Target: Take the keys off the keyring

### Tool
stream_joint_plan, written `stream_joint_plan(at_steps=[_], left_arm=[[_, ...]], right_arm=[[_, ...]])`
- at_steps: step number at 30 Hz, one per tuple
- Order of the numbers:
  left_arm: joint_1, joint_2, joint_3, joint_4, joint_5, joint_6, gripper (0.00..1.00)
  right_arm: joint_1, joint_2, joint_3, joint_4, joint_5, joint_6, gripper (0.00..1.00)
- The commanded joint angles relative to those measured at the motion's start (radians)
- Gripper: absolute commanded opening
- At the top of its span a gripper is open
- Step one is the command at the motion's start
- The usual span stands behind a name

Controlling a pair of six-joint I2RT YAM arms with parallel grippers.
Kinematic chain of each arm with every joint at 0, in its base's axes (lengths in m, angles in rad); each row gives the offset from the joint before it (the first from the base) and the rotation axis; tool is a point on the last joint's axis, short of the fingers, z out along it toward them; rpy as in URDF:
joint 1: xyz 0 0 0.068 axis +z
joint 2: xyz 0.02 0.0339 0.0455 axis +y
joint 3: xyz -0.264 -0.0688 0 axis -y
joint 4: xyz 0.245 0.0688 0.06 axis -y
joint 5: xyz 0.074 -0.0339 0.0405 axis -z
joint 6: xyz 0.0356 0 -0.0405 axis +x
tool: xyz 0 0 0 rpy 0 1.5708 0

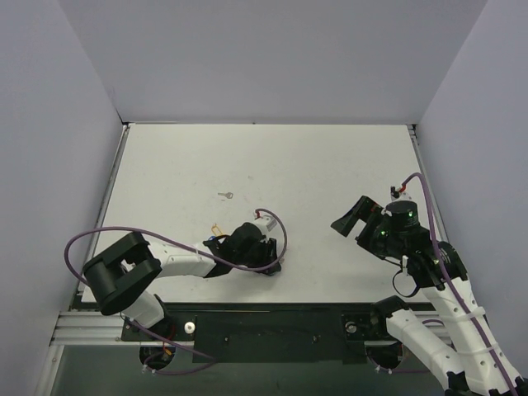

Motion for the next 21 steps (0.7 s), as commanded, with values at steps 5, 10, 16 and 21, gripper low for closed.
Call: stream_joint_plan(at_steps=[5,10,16,21], left_arm=[[-0.047,0.065,0.047,-0.071,-0.077,0.030,0.47],[-0.054,0.069,0.059,-0.094,-0.108,0.032,0.40],[-0.061,0.086,0.062,-0.106,-0.143,0.029,0.25],[-0.067,0.091,0.070,-0.106,-0.134,0.023,0.00]], right_arm=[[0.004,-0.013,0.004,0.012,-0.011,0.008,0.96],[0.006,-0.019,0.004,0.012,-0.011,0.012,0.96],[0.004,-0.023,0.007,0.012,-0.012,0.014,0.96],[0.006,-0.024,0.004,0.012,-0.014,0.017,0.96]])
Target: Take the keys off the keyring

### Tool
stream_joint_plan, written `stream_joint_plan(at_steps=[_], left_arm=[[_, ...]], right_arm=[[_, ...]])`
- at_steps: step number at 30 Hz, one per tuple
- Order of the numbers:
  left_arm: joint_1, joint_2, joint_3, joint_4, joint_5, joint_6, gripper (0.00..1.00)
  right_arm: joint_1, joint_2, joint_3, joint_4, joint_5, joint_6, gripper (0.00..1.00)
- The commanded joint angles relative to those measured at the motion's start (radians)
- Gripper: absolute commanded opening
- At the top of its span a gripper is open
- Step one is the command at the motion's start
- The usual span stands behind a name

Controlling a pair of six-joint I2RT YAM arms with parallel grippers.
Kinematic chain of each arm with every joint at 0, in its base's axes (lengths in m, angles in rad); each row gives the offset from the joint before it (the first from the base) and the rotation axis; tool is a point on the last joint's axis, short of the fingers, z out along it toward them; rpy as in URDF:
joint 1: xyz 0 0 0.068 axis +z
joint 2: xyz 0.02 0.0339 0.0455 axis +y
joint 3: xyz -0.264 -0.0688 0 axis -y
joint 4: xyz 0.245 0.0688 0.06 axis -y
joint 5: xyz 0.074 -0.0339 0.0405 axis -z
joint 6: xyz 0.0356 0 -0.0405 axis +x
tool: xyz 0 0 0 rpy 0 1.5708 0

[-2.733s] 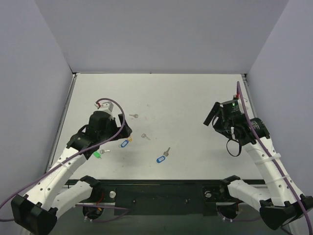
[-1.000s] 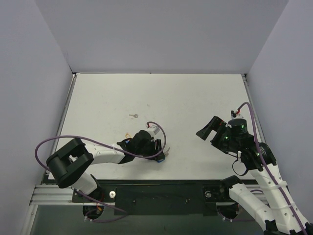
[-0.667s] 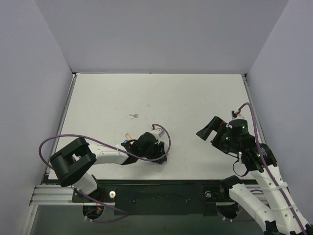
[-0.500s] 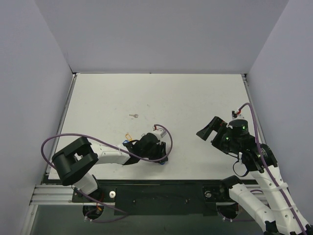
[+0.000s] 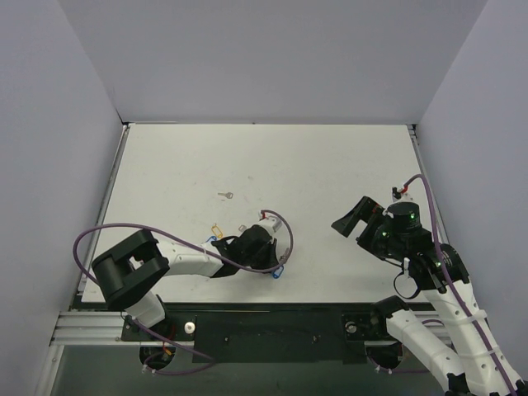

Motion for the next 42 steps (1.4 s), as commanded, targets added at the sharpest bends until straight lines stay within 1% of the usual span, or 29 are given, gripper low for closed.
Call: stream_joint_plan(at_steps=[1,4,7,8,9,10,13,20,26,28,30,31,32,33,34,36,38,40,42], left_arm=[[-0.010,0.027,0.015,-0.078,-0.022,0.020,0.00],[-0.012,0.010,0.026,-0.097,-0.009,0.024,0.00],[-0.012,-0.025,0.059,-0.155,-0.003,0.044,0.00],[-0.012,-0.035,0.065,-0.172,0.039,0.049,0.00],[-0.012,-0.047,0.090,-0.228,0.055,0.066,0.00],[-0.012,-0.055,0.105,-0.247,0.067,0.073,0.00],[-0.012,-0.093,0.156,-0.331,0.112,0.106,0.00],[-0.012,-0.217,0.219,-0.454,0.167,0.152,0.00],[-0.012,-0.338,0.272,-0.583,0.251,0.204,0.00],[-0.012,-0.378,0.298,-0.621,0.280,0.224,0.00],[-0.012,-0.419,0.321,-0.652,0.313,0.240,0.00],[-0.012,-0.438,0.340,-0.666,0.329,0.247,0.00],[-0.012,-0.464,0.346,-0.679,0.343,0.253,0.00],[-0.012,-0.490,0.363,-0.687,0.348,0.256,0.00],[-0.012,-0.504,0.372,-0.696,0.359,0.256,0.00],[-0.012,-0.538,0.398,-0.698,0.383,0.251,0.00],[-0.012,-0.567,0.427,-0.690,0.406,0.241,0.00],[-0.013,-0.591,0.453,-0.667,0.431,0.228,0.00],[-0.012,-0.614,0.476,-0.640,0.442,0.210,0.00]], right_arm=[[0.006,-0.006,0.004,0.012,-0.014,0.010,0.96],[0.004,-0.009,0.002,0.012,-0.014,0.010,0.96],[0.004,-0.011,0.004,0.010,-0.017,0.008,0.96],[0.004,-0.012,0.004,0.012,-0.022,0.007,0.96],[0.004,-0.014,0.004,0.010,-0.028,0.005,0.96],[0.006,-0.014,0.004,0.013,-0.032,0.005,0.96],[0.006,-0.011,-0.001,0.027,-0.068,0.005,0.96],[0.004,-0.025,-0.015,0.086,-0.146,0.022,0.95],[0.004,-0.037,-0.051,0.171,-0.245,0.051,0.93],[0.004,-0.034,-0.077,0.234,-0.317,0.076,0.93],[0.006,-0.026,-0.117,0.337,-0.397,0.126,0.92],[0.006,-0.026,-0.136,0.430,-0.422,0.180,0.92],[0.006,-0.029,-0.165,0.488,-0.471,0.208,0.91],[0.006,-0.031,-0.185,0.598,-0.491,0.281,0.91],[0.010,-0.037,-0.220,0.659,-0.528,0.316,0.91],[0.025,-0.040,-0.258,0.922,-0.546,0.462,0.90],[0.056,-0.029,-0.275,1.063,-0.542,0.530,0.90],[0.099,-0.009,-0.277,1.159,-0.526,0.573,0.90],[0.151,0.015,-0.262,1.217,-0.505,0.590,0.90]])
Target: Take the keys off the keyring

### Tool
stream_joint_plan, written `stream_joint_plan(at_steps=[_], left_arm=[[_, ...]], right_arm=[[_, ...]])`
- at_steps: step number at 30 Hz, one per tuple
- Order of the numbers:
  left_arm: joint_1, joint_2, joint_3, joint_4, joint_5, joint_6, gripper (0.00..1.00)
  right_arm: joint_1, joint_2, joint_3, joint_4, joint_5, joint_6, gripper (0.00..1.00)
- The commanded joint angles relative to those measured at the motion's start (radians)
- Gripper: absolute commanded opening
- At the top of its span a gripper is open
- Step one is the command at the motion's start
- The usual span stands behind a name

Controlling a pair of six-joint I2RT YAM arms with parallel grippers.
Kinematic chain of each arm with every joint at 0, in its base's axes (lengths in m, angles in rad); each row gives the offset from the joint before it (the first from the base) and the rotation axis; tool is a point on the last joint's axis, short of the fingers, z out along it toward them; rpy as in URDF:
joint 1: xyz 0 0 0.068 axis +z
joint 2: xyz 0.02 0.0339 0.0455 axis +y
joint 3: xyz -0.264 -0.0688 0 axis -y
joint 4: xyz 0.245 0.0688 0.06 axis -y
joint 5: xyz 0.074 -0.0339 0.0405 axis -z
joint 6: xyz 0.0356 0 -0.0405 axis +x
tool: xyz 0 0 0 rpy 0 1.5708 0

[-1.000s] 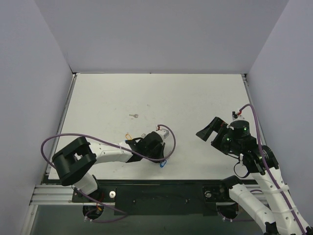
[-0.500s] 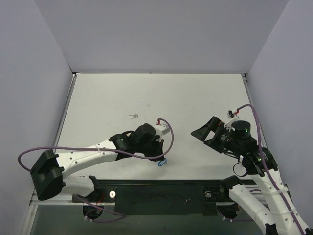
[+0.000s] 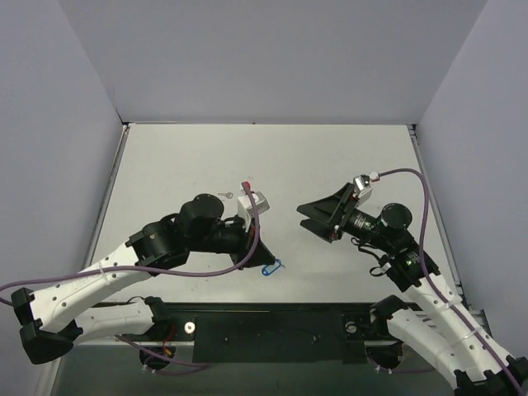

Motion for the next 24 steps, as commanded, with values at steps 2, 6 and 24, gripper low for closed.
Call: stream_joint_plan(at_steps=[2,6,24], left_arm=[[-0.005,-0.069,0.090,0.077,0.085,-0.026,0.00],[-0.005,-0.102,0.121,0.137,0.112,-0.049,0.00],[-0.004,-0.208,0.185,0.254,0.025,-0.094,0.00]], right_arm=[[0.122,0.045,0.036,0.407,0.004,0.151,0.91],[0.223,0.099,0.054,0.538,0.081,0.198,0.91],[0.596,0.263,0.168,0.857,0.246,0.200,0.91]])
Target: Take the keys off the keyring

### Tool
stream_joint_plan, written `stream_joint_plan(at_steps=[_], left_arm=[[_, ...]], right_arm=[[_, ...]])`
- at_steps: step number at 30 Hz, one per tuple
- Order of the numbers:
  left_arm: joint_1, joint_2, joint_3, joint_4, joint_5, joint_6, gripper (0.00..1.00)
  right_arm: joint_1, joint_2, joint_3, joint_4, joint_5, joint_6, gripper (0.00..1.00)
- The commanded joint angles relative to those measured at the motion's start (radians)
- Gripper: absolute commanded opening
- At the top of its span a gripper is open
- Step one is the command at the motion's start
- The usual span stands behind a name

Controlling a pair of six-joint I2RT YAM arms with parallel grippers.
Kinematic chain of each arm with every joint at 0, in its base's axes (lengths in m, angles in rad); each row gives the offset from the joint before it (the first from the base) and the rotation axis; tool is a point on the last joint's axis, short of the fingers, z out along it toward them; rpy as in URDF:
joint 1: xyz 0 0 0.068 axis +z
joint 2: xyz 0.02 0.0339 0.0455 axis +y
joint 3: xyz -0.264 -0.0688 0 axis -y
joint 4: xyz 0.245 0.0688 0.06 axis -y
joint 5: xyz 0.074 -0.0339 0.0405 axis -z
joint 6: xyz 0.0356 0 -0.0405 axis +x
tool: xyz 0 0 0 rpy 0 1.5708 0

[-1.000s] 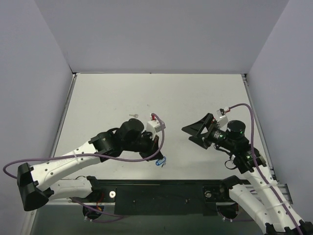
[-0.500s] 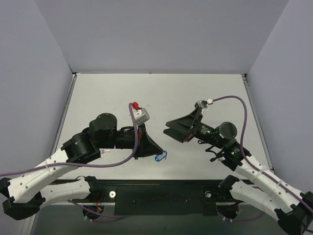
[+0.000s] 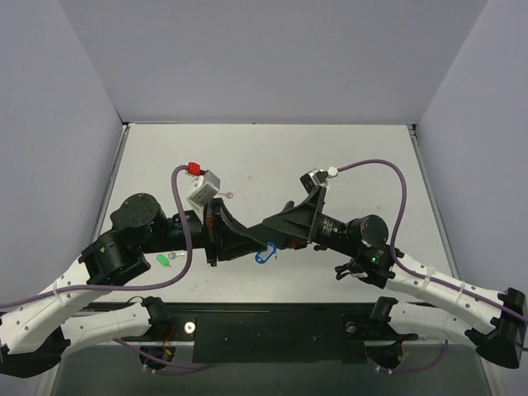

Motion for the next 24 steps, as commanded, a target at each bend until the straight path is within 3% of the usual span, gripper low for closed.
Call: stream_joint_plan(at_steps=[1,24], left_arm=[[-0.004,-0.035,0.061,0.042,-0.066,0.000,0.00],[-0.004,-0.133,0.107,-0.096,-0.244,0.031,0.00]], right_arm=[[0.048,0.008,0.061,0.176,0.044,-0.016,0.91],[0.158,0.052,0.084,0.208,0.097,-0.056,0.88]])
